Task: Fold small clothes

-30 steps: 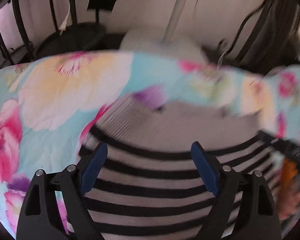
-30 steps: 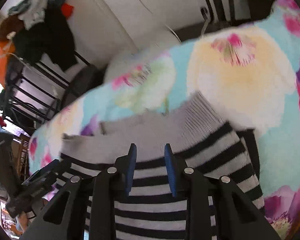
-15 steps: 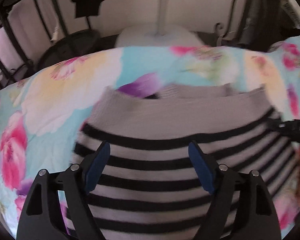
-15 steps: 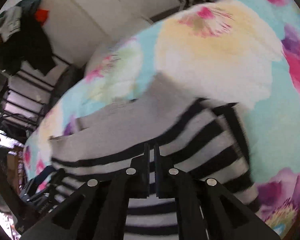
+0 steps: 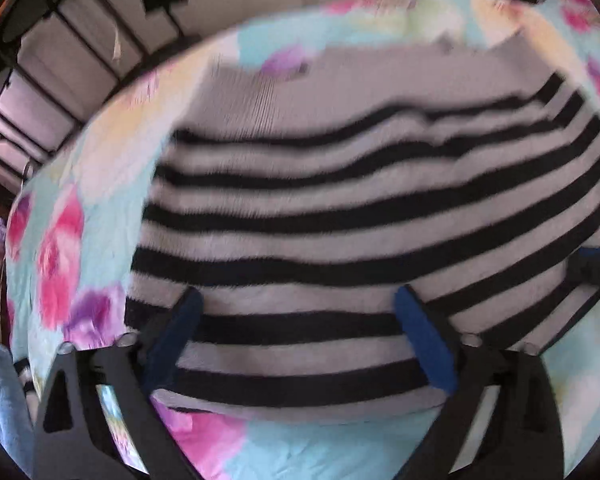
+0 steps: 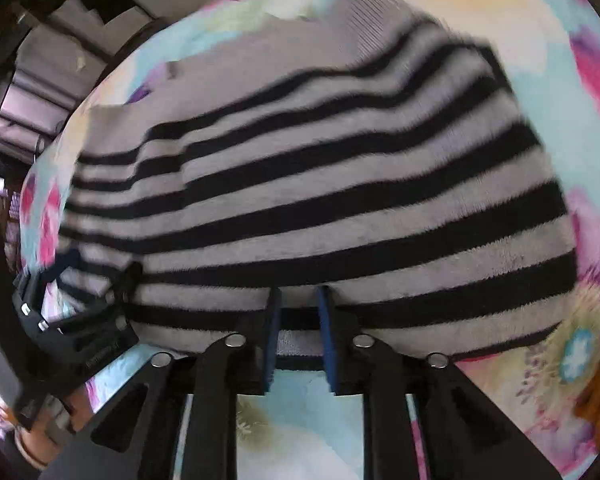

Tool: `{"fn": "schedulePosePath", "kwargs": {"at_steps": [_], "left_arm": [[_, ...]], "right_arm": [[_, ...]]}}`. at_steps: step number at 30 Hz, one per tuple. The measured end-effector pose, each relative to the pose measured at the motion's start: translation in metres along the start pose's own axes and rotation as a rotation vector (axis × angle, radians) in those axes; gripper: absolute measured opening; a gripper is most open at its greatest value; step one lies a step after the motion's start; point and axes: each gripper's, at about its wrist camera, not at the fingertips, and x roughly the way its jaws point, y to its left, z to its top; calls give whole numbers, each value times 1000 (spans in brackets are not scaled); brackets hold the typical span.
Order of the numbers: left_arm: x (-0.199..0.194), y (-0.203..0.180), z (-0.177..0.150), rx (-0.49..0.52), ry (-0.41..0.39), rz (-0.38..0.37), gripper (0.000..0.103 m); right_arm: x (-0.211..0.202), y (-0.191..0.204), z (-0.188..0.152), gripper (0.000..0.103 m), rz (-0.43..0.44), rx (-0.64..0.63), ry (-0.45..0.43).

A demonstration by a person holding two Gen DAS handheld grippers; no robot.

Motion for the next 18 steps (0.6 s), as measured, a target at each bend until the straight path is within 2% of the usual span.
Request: {"fn": "schedulePosePath", "kwargs": {"at_steps": [2, 5, 7, 10, 12, 16, 18], "left_arm": [[-3, 9, -1, -79, 15, -32, 97], [-26, 20, 2, -122, 0, -76, 95], [-39, 29, 0, -123, -31, -59, 95], [-42, 52, -3, -172, -23, -70, 95], [-36, 63, -7, -212, -11, -73, 95], [-2, 92, -13, -315, 82, -38, 96], [20, 104, -22, -401, 143, -109, 98]], "right_arm": [[-8, -3, 1, 13, 23, 58, -7], [-31, 2, -3, 23, 39, 77, -40], [-46, 8, -6, 27, 46, 49, -68], [-61, 3, -10, 27, 35, 43, -88], [-68, -12, -11, 27, 28, 64, -105], [-63, -48, -12, 29, -8, 149, -103], [-51, -67, -12, 27, 2, 209, -71]]}}
